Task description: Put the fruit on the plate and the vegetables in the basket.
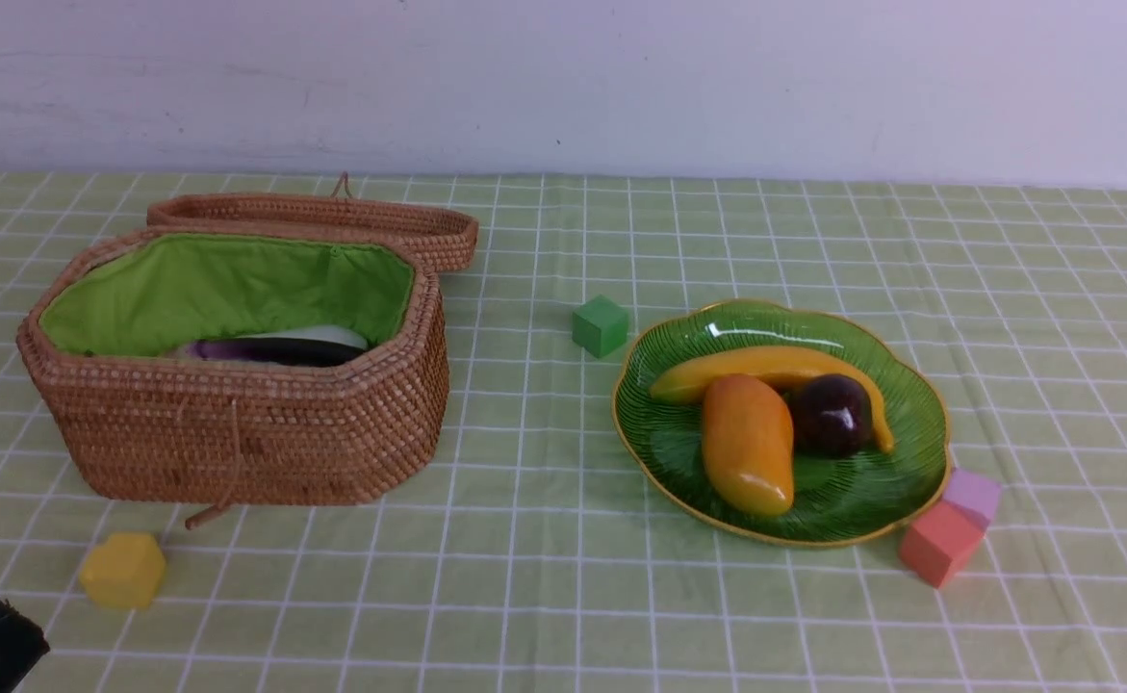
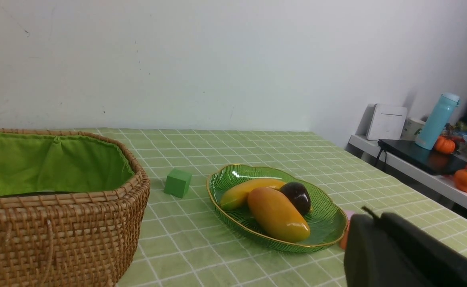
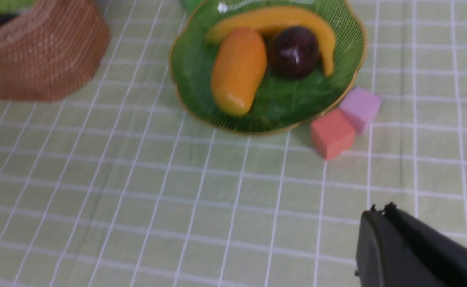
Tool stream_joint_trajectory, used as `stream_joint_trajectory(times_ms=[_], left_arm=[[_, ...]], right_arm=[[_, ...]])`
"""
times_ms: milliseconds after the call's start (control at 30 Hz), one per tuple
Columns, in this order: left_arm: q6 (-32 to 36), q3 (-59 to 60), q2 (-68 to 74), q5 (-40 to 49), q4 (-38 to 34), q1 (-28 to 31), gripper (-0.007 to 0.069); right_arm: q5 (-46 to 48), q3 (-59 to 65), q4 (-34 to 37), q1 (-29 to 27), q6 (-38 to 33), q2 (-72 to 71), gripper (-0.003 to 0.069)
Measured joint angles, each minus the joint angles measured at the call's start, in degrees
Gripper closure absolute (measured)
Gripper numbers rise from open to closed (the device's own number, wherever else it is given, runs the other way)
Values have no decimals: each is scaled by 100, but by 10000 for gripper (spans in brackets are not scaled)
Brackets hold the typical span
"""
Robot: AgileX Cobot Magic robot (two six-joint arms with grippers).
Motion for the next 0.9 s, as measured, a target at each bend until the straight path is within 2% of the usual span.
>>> stream_joint_trajectory(times_ms=[100,200,300,433,567,633,667,900], left_arm=[[0,0,0,0,0,0,608],[0,0,0,0,0,0,606],[0,0,0,0,0,0,601],[0,0,0,0,0,0,595],[0,0,0,2,0,0,593],[0,0,0,2,0,0,591],[0,0,0,2,0,0,588],[0,0,0,3,0,0,585]], right_arm=[[-1177,1277,692,-1103,-1074,-815,659],[-2203,2486,1326,-1822,-1864,-1641,659],[-3027,3439,1649,-2105,-2293,-2238,659],[-3882,4336,1688,-2136,-2396,-2693,659],[-3849,4481,1620,-2143,-2401,-2868,659],[-3536,4482,1506,-2159,-2401,-2882,659],[-3207,4487,1426,-2172,-2304,-2882,659],[-3034,4453,1293,-2172,-1612,-2882,659]])
